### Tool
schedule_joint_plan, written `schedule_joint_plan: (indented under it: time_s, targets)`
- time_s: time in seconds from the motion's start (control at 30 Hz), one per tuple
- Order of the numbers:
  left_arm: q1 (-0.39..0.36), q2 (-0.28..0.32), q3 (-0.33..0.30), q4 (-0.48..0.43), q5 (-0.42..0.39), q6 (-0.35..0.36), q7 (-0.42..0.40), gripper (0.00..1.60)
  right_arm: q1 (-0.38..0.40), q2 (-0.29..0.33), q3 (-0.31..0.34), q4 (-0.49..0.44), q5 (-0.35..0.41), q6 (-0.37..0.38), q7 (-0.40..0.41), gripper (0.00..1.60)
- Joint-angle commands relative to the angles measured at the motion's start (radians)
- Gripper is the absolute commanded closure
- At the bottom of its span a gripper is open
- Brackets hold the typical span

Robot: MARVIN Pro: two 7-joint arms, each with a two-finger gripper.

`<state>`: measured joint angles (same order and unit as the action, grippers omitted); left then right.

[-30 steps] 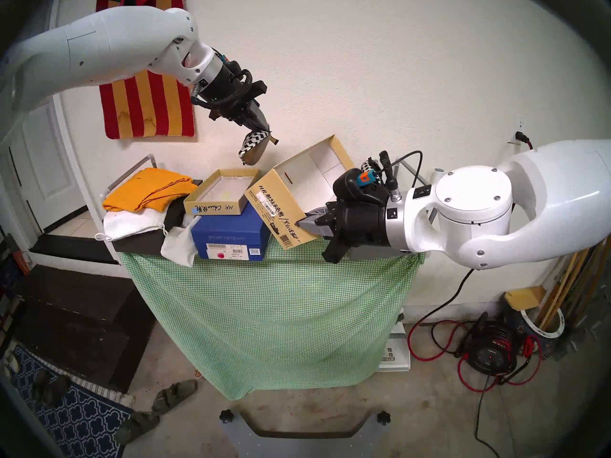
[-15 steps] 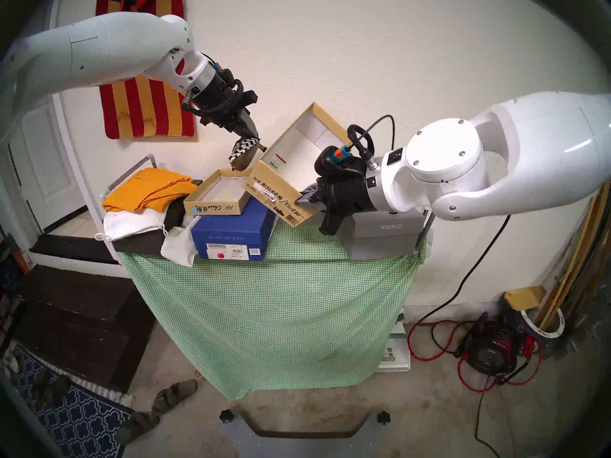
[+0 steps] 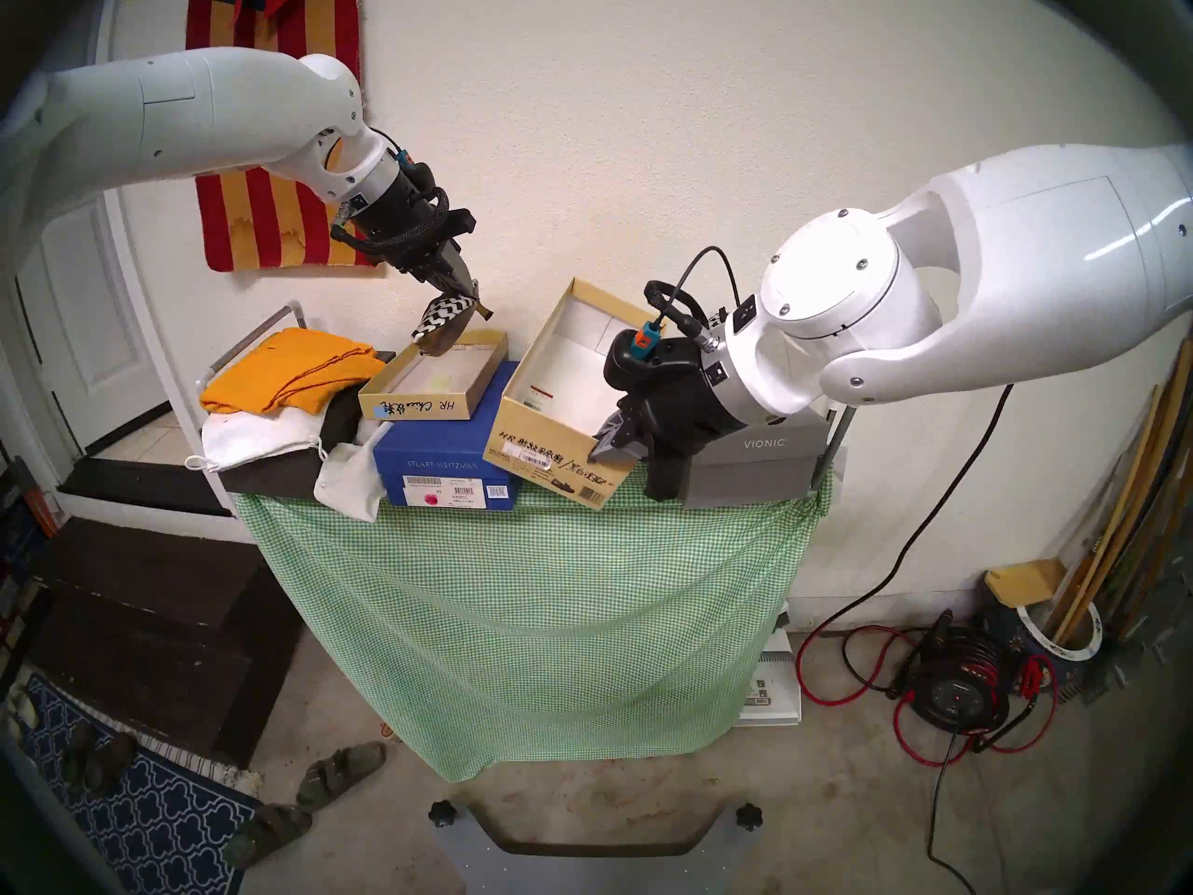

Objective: Take shoe out of the box

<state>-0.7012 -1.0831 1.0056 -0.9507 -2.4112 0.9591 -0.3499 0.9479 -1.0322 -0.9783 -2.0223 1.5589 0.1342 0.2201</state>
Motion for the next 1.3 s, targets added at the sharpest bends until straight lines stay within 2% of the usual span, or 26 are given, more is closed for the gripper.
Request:
schedule_joint_plan:
  time_s: [0.0, 0.07, 0.27, 0.43, 0.47, 0.5, 0.53, 0.57, 0.77, 0.93, 1.27]
  targets:
    - [0.044, -0.051, 0.052, 0.085, 0.022, 0.001, -0.080, 1.60, 0.024, 0.046, -0.034, -0.013, -0.001, 0.004, 0.056, 1.60]
    - [0.068, -0.056, 0.058, 0.115, 0.029, 0.001, -0.114, 1.60, 0.025, 0.053, -0.038, -0.016, 0.002, 0.003, 0.061, 1.60]
    - [0.154, -0.101, 0.083, 0.183, 0.051, 0.001, -0.139, 1.60, 0.043, 0.073, -0.050, -0.018, 0.003, 0.005, 0.074, 1.60]
    - [0.199, -0.109, 0.105, 0.245, 0.062, 0.001, -0.175, 1.60, 0.061, 0.097, -0.061, -0.024, 0.010, 0.005, 0.086, 1.60]
    - [0.204, -0.111, 0.109, 0.254, 0.066, 0.001, -0.183, 1.30, 0.062, 0.102, -0.065, -0.025, 0.011, 0.005, 0.089, 1.60]
    - [0.213, -0.116, 0.116, 0.270, 0.071, 0.001, -0.199, 0.63, 0.063, 0.105, -0.069, -0.026, 0.011, 0.003, 0.092, 1.60]
    - [0.221, -0.120, 0.122, 0.280, 0.073, 0.001, -0.207, 0.16, 0.063, 0.106, -0.071, -0.026, 0.010, 0.002, 0.094, 1.60]
    - [0.229, -0.125, 0.126, 0.289, 0.077, 0.001, -0.214, 0.00, 0.062, 0.106, -0.072, -0.025, 0.010, 0.001, 0.094, 1.60]
    - [0.260, -0.143, 0.149, 0.343, 0.090, 0.001, -0.280, 0.00, 0.043, 0.084, -0.056, 0.000, 0.010, -0.016, 0.093, 1.60]
    - [0.236, -0.124, 0.168, 0.367, 0.103, 0.001, -0.363, 0.00, 0.012, 0.061, -0.038, 0.036, 0.012, -0.031, 0.094, 1.60]
    - [0.199, -0.110, 0.222, 0.384, 0.143, 0.001, -0.495, 0.00, -0.089, -0.087, 0.008, 0.141, -0.009, -0.008, 0.104, 1.60]
